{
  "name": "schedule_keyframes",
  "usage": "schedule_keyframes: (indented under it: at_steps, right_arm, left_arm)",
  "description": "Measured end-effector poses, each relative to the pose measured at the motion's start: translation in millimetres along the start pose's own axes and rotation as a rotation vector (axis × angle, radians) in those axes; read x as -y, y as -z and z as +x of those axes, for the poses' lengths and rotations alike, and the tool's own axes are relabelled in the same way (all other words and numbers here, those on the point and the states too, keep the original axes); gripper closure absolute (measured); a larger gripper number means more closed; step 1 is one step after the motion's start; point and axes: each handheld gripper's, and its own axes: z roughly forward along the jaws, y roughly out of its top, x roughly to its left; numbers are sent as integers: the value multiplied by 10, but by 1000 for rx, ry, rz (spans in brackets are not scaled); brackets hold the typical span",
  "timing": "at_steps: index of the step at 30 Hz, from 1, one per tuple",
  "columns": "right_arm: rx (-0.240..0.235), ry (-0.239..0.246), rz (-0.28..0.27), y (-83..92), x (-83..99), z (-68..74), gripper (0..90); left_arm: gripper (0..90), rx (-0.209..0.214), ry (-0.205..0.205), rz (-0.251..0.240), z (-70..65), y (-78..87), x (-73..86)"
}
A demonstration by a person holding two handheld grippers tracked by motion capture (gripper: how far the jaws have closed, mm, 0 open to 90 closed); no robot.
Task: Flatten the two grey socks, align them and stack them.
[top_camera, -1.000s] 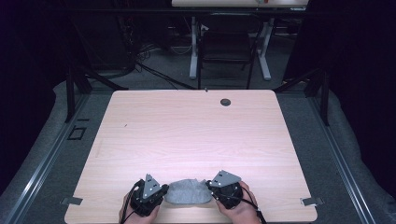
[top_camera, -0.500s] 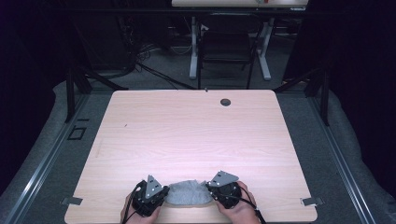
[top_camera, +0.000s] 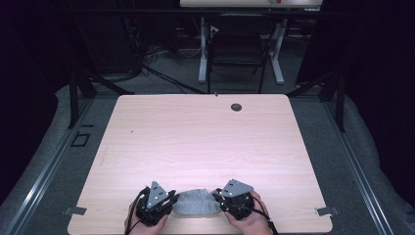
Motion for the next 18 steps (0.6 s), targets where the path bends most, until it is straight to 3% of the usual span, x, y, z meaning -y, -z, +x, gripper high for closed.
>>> schedule_keyframes:
  at_steps: [5, 7, 13, 18]
  right_arm:
    - [-14, 18, 28, -62, 17, 42, 787]
    - [-13, 23, 64, -132, 61, 40, 799]
    - [-23, 18, 130, -213, 126, 14, 819]
    - [-26, 8, 125, -235, 130, 1, 826]
  left_arm:
    - [812, 16, -33, 42, -83, -91, 45]
    - [820, 14, -43, 64, -90, -134, 73]
    - [836, 15, -37, 97, -66, -206, 124]
    - [841, 21, -26, 99, -43, -239, 125]
